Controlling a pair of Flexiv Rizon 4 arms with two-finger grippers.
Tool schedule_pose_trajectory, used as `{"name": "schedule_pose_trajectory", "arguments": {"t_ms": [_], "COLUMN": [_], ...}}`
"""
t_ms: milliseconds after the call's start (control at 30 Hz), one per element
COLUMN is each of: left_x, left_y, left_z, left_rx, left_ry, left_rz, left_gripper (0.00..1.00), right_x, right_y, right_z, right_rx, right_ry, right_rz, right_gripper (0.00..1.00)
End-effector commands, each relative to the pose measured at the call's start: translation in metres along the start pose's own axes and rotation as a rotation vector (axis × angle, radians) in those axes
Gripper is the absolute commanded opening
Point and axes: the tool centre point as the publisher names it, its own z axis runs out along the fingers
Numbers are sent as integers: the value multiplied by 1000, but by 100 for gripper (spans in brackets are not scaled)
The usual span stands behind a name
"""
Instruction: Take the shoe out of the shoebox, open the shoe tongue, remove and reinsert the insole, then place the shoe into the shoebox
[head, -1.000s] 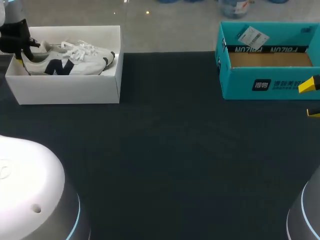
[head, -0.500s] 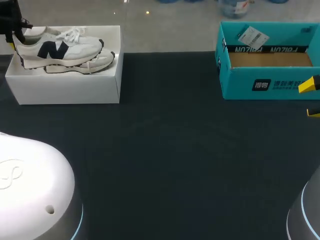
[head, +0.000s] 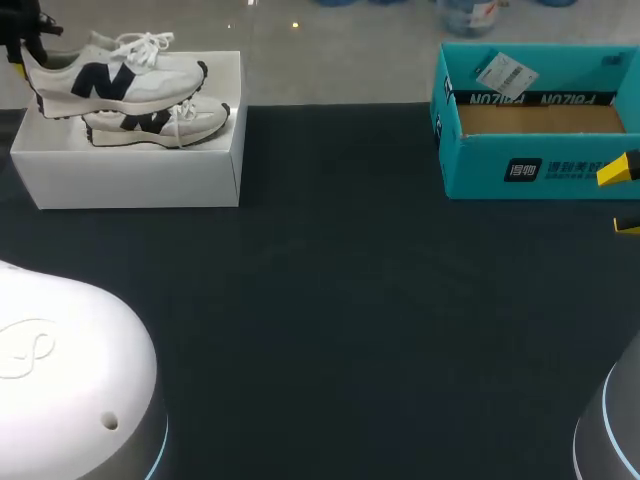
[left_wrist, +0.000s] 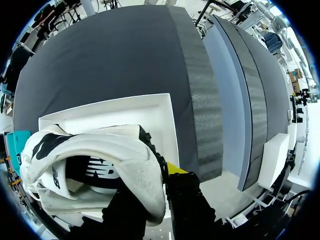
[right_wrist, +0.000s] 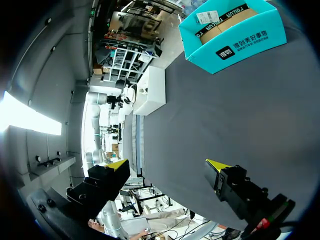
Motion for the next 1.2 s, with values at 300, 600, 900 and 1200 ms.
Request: {"name": "schedule_pose_trajectory", "arguments": {"t_ms": [300,600,900,1200], "left_x": [0,0,-3,-20], "left_y": [-2,-2,-13,-51], "left_z": [-2,-2,-8,-28], "left_rx": [-4,-4,0,11], "left_ry": [0,0,-8,45], "left_rz": [2,2,-3,-39], "left_gripper": [0,0,0,0], "right_x": [0,0,0,0], "right_y": [-2,-2,-2,-2], "right_z": [0,0,0,0], "right_rx": [-3,-3,-3,-3], "right_ry": [-3,-3,-3,-3], "right_rz": [1,1,1,1], "right_gripper": [100,100,100,100]}}
